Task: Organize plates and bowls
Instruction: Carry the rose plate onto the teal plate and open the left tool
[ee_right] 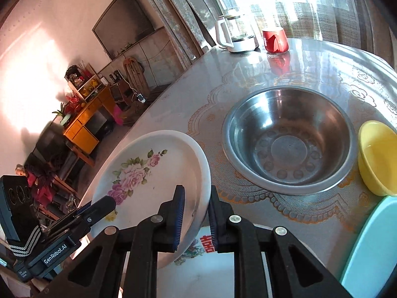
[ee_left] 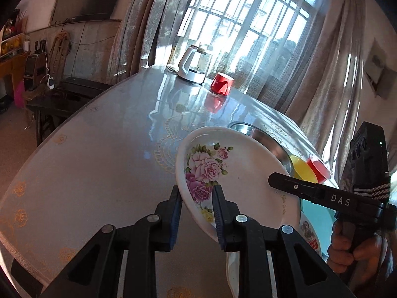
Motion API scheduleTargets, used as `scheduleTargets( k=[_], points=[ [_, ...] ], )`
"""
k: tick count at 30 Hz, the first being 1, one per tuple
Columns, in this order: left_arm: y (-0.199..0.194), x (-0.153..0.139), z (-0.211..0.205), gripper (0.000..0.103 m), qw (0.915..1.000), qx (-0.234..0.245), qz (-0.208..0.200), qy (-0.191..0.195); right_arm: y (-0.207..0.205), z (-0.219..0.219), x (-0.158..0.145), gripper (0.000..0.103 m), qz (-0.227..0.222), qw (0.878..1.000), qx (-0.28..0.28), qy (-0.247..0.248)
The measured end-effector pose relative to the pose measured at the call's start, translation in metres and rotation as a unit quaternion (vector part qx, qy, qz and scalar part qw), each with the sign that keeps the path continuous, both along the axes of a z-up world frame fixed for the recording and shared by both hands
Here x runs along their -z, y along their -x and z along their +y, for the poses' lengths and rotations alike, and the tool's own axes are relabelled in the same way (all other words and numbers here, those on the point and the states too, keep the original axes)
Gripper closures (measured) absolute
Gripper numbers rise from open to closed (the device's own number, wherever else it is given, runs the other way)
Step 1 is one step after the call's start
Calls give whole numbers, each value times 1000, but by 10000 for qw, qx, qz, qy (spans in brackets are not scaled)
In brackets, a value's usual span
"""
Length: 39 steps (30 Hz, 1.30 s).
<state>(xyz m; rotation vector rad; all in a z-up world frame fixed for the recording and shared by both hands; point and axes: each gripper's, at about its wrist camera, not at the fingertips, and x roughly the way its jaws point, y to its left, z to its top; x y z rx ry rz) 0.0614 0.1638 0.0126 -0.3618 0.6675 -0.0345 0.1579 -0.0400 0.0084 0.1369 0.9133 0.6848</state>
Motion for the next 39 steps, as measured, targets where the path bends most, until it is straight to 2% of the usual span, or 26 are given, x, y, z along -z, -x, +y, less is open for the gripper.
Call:
scheduleTargets(
  k=[5,10,20,26,30,33,36,39],
  points=[
    [-11,-10,-49,80,9982,586,-52,-151,14,-46,-9,85,-42,9985,520,-188],
    [-23,-16,-103,80,9936,1104,-34,-242,28,-104,-5,83,-8,9932,1126,-303],
    [-46,-9,-204,79,9772,2036,277,-536,49,-207,10,83,46,9734,2236,-492],
    [-56,8,-253,79,9660,2397,623,-743,50,-245,21,83,78,9600,2787,-261],
    [-63,20,-270,78,9611,2506,867,-774,50,-261,29,83,90,9533,3018,-99],
    [-67,27,-281,77,9583,2502,999,-955,48,-265,37,83,86,9511,3086,84],
    [-72,35,-288,76,9560,2421,1177,-1168,46,-262,46,83,55,9505,3080,401],
    [-74,40,-292,76,9550,2373,1244,-1271,45,-256,49,85,-191,9457,3129,863]
  ],
)
